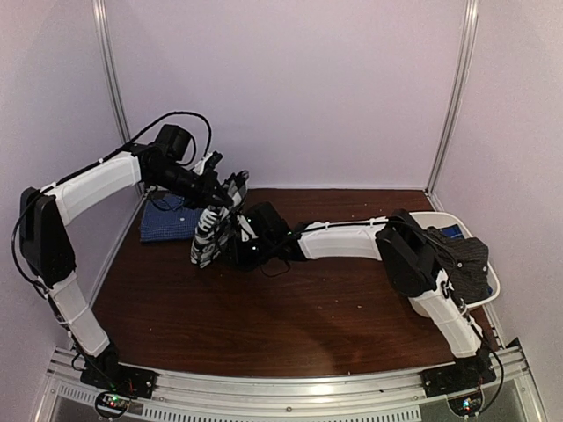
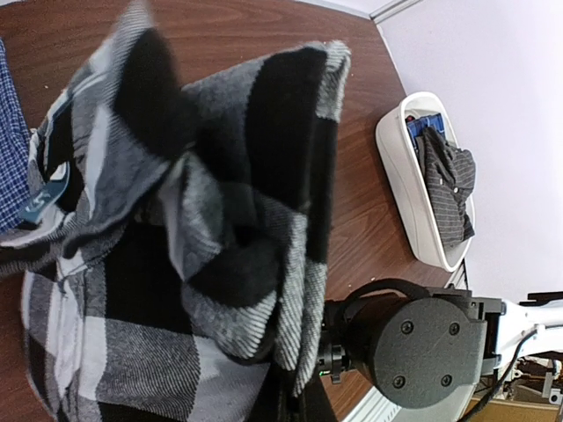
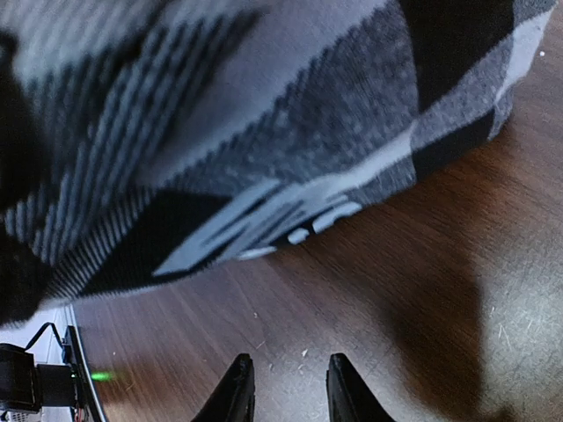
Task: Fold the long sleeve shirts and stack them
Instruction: Turn over the square-folded shirt at the center of the board.
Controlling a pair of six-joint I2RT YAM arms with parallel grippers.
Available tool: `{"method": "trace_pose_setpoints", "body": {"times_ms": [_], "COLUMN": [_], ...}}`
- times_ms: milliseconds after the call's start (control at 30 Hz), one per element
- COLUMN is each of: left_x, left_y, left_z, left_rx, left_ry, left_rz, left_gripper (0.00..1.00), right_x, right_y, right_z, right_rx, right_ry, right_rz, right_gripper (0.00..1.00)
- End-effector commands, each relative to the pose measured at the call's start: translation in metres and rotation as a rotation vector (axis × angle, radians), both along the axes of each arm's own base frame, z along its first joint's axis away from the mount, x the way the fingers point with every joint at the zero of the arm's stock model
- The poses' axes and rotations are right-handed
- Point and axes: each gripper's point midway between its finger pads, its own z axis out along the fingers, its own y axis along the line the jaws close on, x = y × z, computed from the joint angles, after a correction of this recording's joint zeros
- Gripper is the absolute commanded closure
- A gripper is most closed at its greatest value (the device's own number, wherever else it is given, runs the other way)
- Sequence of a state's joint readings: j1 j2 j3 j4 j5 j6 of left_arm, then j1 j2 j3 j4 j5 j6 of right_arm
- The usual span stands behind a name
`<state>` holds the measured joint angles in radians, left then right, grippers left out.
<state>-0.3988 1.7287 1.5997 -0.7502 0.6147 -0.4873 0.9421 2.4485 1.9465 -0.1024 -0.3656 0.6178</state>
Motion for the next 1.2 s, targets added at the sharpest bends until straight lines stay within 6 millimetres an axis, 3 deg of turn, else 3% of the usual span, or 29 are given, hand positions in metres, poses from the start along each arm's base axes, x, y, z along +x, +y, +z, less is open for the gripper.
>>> {"method": "trace_pose_setpoints", "body": {"times_ms": [0,167,400,533,600,733,767,900,967,1033,1167], "left_x": [0.0,-0.004,-0.014,-0.023,-0.03,-0.051,-0.058,-0.08,-0.077,-0.066,-0.038], "left_y": [-0.038,-0.046,-0.059,-0.073,-0.085,-0.121,-0.134,-0.176,-0.176,-0.164,-0.118], "left_z": [-0.003,-0.013,-0.03,-0.036,-0.045,-0.068,-0.074,-0.087,-0.087,-0.083,-0.075], "left_rx": [-0.079,-0.067,-0.068,-0.066,-0.059,-0.05,-0.052,-0.046,-0.042,-0.009,0.056], "left_ry": [0.008,0.024,0.051,0.057,0.065,0.086,0.09,0.093,0.083,0.051,-0.006], "left_rz": [-0.056,-0.049,-0.075,-0.101,-0.121,-0.167,-0.19,-0.244,-0.222,-0.166,-0.035], "left_gripper": [1.0,1.0,1.0,1.0,1.0,1.0,0.96,0.62,0.51,0.49,0.48], "right_x": [0.001,-0.005,-0.016,-0.028,-0.035,-0.05,-0.053,-0.058,-0.058,-0.058,-0.057], "right_y": [0.012,-0.011,-0.059,-0.117,-0.15,-0.212,-0.224,-0.258,-0.262,-0.257,-0.246], "right_z": [0.014,0.0,0.007,0.006,0.018,0.031,0.035,0.042,0.04,0.035,0.024], "right_rx": [0.105,0.056,-0.007,-0.095,-0.108,-0.154,-0.159,-0.163,-0.152,-0.154,-0.154], "right_ry": [0.017,0.037,-0.007,-0.01,-0.008,-0.022,-0.028,-0.034,-0.031,-0.014,0.016], "right_rz": [0.04,0.039,-0.01,-0.113,-0.174,-0.309,-0.336,-0.428,-0.438,-0.422,-0.39], "right_gripper": [0.69,0.68,0.59,0.55,0.52,0.45,0.43,0.3,0.26,0.25,0.24]}}
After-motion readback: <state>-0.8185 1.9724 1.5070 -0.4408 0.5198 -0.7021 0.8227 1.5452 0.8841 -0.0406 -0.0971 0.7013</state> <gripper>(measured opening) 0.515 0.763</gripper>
